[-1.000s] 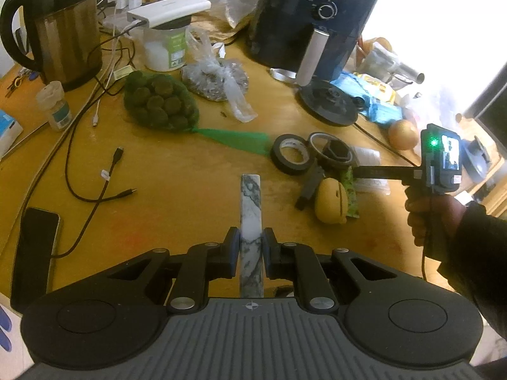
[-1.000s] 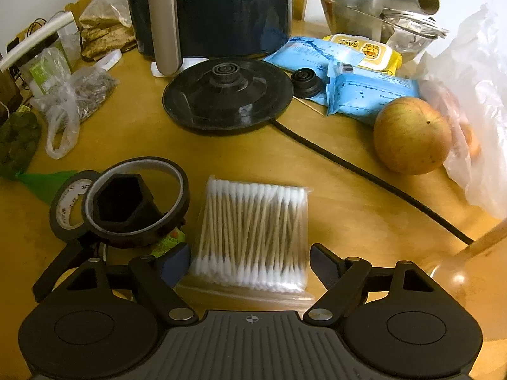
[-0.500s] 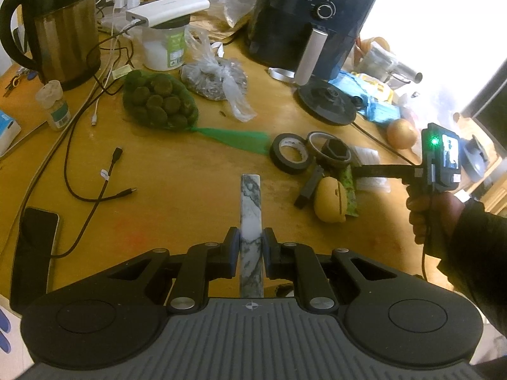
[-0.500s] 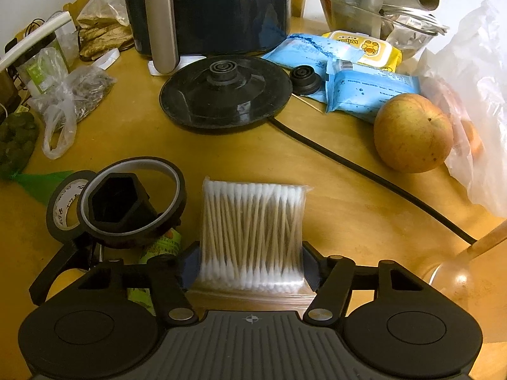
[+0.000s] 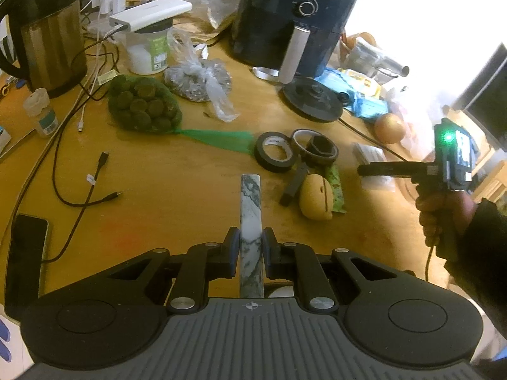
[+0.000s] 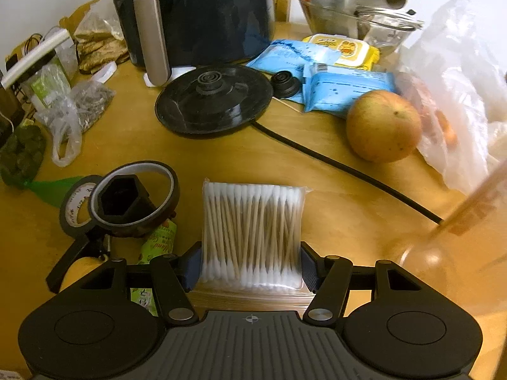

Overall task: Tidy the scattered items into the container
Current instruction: 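Carry the grey strip and cotton-swab pack with both grippers over the cardboard box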

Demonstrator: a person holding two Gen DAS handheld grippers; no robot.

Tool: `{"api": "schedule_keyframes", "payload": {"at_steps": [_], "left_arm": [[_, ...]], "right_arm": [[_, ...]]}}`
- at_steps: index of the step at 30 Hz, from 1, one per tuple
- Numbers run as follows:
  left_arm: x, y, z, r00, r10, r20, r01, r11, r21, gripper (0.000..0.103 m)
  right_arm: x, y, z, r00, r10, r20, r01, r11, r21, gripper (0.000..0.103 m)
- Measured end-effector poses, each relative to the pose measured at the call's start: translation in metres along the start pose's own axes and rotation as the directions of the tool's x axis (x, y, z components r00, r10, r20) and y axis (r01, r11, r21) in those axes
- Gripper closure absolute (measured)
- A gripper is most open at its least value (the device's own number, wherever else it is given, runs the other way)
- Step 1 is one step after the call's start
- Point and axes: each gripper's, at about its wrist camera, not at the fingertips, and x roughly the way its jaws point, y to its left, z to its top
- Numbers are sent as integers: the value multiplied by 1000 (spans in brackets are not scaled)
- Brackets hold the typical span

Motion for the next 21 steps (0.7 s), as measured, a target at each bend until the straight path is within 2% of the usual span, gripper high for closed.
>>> {"api": "schedule_keyframes", "payload": {"at_steps": [21], "left_arm": [[-2,-33,-9,998,-55,10,55,997,52,87]], "right_arm": [[-103,-6,-43,997,57,53,-60,997,42,39]]}}
